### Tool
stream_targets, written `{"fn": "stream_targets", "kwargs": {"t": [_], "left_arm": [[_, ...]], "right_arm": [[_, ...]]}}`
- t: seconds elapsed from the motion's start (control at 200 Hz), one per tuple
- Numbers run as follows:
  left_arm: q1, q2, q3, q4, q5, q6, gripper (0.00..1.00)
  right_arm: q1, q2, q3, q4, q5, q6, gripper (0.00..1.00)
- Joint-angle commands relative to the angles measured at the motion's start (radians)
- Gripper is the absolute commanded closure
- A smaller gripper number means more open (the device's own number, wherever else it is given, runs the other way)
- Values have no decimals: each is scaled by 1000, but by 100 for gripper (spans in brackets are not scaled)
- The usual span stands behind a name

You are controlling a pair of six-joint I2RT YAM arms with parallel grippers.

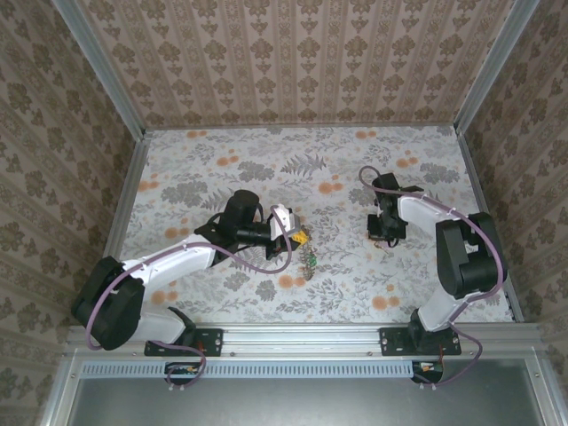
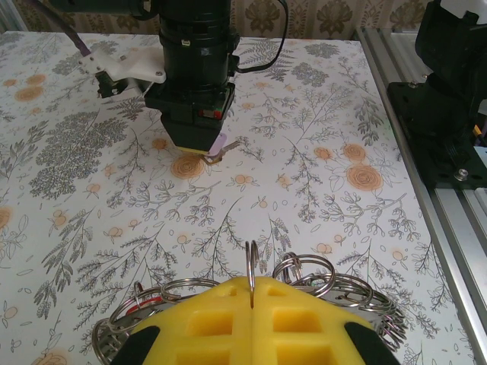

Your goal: Put the keys on the keyring

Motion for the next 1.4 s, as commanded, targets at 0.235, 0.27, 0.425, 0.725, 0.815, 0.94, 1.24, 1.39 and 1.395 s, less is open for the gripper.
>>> {"fn": "stream_targets", "kwargs": {"t": [0.235, 0.27, 0.425, 0.725, 0.815, 0.94, 1.24, 1.39, 1.395], "left_arm": [[-10, 0, 41, 12, 13, -5, 100], [-11, 0, 42, 12, 13, -5, 100], [-11, -2, 40, 10, 13, -5, 100], [-13, 0, 41, 7, 9, -2, 100], [-13, 2, 43, 6, 9, -1, 100], [-13, -1, 40, -2, 11, 1, 100], [-13, -4, 38, 0, 8, 3, 100], [-13, -4, 38, -2, 7, 3, 100], [-13, -4, 38, -2, 7, 3, 100]], "right_arm": [[-22, 10, 17, 2, 3, -34, 84], [-22, 7, 14, 3, 2, -34, 84], [-22, 1, 13, 4, 4, -42, 86], [-22, -2, 2, 33, 18, -52, 84], [-22, 1, 2, 41, 19, -53, 83], [-22, 10, 5, 31, 31, -54, 85], [-21, -16, -4, 27, 32, -52, 91], [-12, -130, -47, 70, -20, -43, 92], [-12, -136, -49, 73, -23, -43, 92]]}}
